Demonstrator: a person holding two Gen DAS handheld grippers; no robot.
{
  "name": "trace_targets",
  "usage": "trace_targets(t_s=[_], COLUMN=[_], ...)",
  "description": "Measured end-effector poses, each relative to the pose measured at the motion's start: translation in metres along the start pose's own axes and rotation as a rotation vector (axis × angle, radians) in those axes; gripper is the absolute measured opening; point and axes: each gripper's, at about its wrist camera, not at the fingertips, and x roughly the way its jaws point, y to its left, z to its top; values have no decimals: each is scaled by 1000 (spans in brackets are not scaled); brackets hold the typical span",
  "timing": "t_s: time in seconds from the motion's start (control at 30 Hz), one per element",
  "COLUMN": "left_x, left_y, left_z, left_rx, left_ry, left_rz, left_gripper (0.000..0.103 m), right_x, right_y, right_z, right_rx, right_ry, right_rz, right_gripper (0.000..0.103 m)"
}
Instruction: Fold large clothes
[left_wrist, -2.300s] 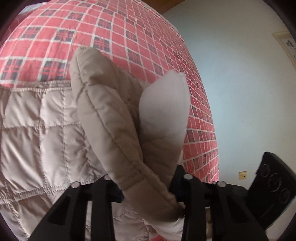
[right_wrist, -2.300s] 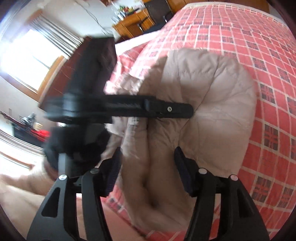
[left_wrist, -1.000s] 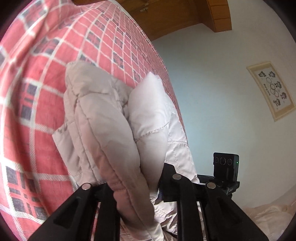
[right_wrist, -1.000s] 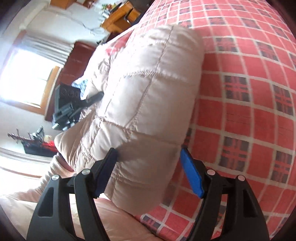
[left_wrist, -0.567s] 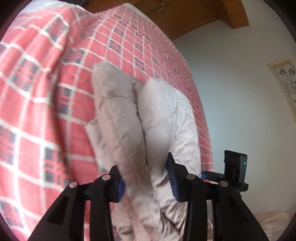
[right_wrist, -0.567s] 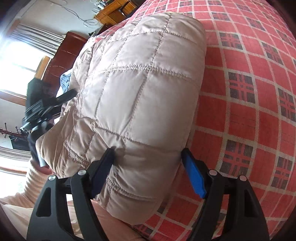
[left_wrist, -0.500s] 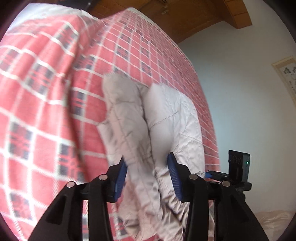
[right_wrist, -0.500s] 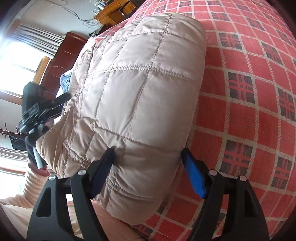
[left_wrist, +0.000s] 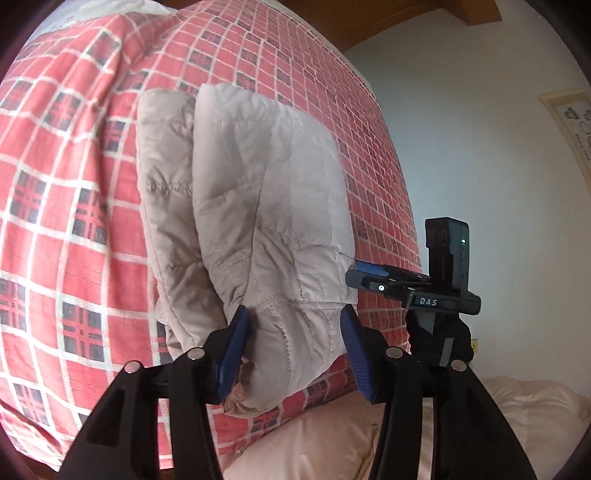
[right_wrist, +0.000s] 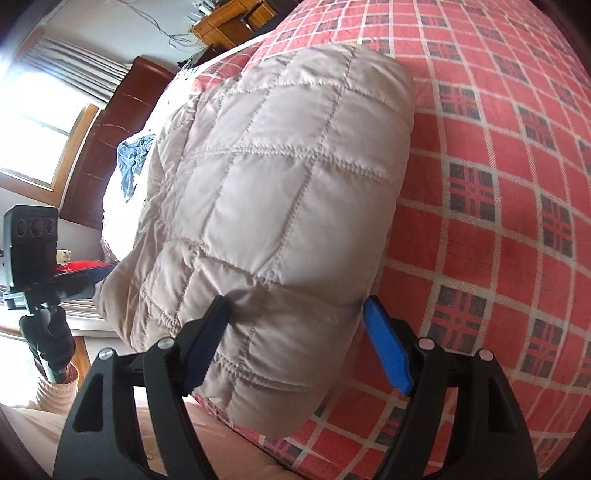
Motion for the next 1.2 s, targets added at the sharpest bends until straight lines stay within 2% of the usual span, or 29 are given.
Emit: trace_targets(t_s=[0.03, 0.07, 0.17, 0.23, 0.33, 0.4, 0.5, 0.53, 0.57, 0.63, 0.67, 0.77, 0.9, 0.97, 1.0, 1.13, 1.2], left_x=[1, 1, -9, -15, -13, -8, 4, 7, 9, 18, 23, 19, -14, -21, -17, 22, 39], left_y=[2, 4, -2, -4, -2, 3, 10, 9, 8, 11, 12, 9, -4, 7, 19, 85, 107], left_z=[0, 1, 1, 0, 1, 0, -1, -2, -1, -2, -2, -1, -7, -11, -15, -31, -39], left_rx=[-13, -20, -10, 20, 26, 22, 1, 0, -5, -8, -12, -18, 60, 58, 36, -121, -180], left_ry=[-8, -17, -75, -101, -78, -55, -37, -24, -3, 12, 16, -21, -147, -192, -203, -158, -154], left_rz=[-5, -11, -48, -34, -3, 26, 46, 53, 61, 67, 64, -2, -84, -84, -70, -37, -66], left_gripper=[19, 14, 10, 10, 12, 20, 37, 52, 53, 50, 31, 20, 17, 16, 16, 16, 17], right_x=[-2, -4, -13, -17, -19, -17, -13, -12, -10, -6, -4, -7, -15, -13, -11, 12, 23], right_y=[1, 2, 2, 5, 8, 7, 6, 7, 7, 8, 8, 11, 15, 18, 17, 20, 19], right_z=[1, 1, 1, 0, -4, -3, 0, 0, 1, 1, 2, 4, 2, 0, -1, -3, -4], right_rx=[-1, -1, -4, -10, -20, -19, -13, -12, -12, -15, -16, -21, -30, -36, -41, -62, -55], right_ry=[-2, -6, -20, -30, -33, -32, -25, -22, -19, -18, -18, -23, -40, -33, -27, 13, 35], right_rz=[-3, -1, 16, 22, 21, 22, 22, 21, 21, 17, 14, 8, 28, 27, 24, -44, -35], right_gripper=[75, 75, 75, 75, 75, 75, 75, 75, 75, 75, 75, 75, 75, 75, 75, 75, 75])
